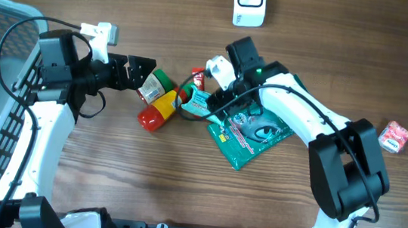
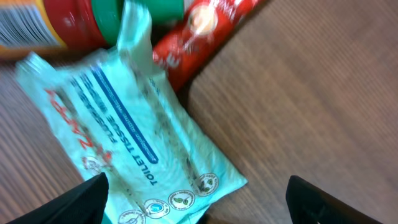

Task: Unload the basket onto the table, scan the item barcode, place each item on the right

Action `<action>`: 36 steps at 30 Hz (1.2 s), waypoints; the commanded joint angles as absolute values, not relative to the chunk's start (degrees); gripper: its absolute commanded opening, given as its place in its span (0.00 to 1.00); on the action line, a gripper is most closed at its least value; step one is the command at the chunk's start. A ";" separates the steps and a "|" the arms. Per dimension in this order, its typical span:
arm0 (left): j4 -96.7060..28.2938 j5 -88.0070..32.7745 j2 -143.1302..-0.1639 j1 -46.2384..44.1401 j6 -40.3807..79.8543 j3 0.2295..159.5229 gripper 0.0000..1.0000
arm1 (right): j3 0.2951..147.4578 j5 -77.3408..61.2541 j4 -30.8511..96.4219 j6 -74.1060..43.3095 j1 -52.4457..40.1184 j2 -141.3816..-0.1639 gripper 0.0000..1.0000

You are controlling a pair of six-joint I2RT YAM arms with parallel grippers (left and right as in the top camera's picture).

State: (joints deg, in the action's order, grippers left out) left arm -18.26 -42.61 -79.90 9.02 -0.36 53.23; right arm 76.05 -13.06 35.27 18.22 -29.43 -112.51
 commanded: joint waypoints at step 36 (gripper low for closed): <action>-20.27 -43.92 -79.05 9.26 -2.79 53.25 1.00 | 74.17 -28.08 33.08 17.43 -28.21 -117.38 0.04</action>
State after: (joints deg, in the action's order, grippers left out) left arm -20.21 -42.98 -79.90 9.02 -1.45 53.23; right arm 74.26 -20.05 28.95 17.65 -28.93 -115.52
